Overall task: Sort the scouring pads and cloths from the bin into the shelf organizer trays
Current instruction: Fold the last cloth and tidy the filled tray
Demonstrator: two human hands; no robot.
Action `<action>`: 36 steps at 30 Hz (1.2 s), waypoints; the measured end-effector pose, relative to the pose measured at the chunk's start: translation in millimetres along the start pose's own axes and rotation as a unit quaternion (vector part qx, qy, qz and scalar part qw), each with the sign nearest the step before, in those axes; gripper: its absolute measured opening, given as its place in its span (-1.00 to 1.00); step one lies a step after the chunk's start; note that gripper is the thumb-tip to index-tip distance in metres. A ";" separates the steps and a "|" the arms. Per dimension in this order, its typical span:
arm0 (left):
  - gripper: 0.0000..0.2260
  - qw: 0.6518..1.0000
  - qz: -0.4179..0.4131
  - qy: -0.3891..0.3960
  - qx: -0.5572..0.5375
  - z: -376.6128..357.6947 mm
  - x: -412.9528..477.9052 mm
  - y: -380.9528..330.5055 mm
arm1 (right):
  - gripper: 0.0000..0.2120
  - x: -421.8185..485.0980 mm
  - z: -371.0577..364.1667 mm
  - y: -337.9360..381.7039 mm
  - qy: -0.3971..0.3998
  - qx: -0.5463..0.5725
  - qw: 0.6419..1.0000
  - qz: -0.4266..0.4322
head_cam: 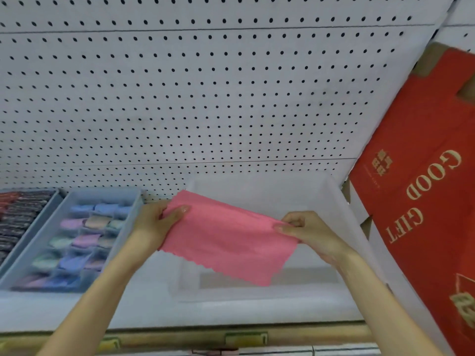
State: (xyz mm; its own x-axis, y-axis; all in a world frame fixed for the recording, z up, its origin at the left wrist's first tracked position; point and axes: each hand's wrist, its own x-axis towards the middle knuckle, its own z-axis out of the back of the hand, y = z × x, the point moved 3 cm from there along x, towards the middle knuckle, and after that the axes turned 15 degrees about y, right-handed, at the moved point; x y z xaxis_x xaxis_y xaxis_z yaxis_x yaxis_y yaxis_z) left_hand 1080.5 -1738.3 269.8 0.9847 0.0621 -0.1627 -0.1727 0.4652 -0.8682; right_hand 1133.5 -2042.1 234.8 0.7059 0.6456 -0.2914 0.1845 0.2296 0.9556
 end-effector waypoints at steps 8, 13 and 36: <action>-0.65 0.991 0.109 -0.049 -0.055 -5.9 -32.4 84.3 | -0.67 37.9 -26.1 -26.1 0.035 -0.027 0.997 -0.068; -0.66 0.979 0.158 -0.079 -0.105 3.8 -52.8 105.4 | -0.73 64.8 -51.3 -29.3 0.107 -0.025 0.986 -0.122; -0.91 0.930 0.181 0.037 -0.319 15.5 -65.3 127.6 | -0.86 71.7 -73.0 -29.5 -0.044 0.075 0.993 -0.076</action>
State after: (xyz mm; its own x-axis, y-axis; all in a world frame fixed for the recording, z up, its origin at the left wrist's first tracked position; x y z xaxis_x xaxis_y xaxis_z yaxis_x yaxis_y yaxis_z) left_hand 994.5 -1669.3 176.9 0.8598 0.0413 -0.5090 -0.4927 -0.1945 -0.8482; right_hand 1128.8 -1949.4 182.5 0.7178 0.5449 -0.4333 0.3876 0.2042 0.8989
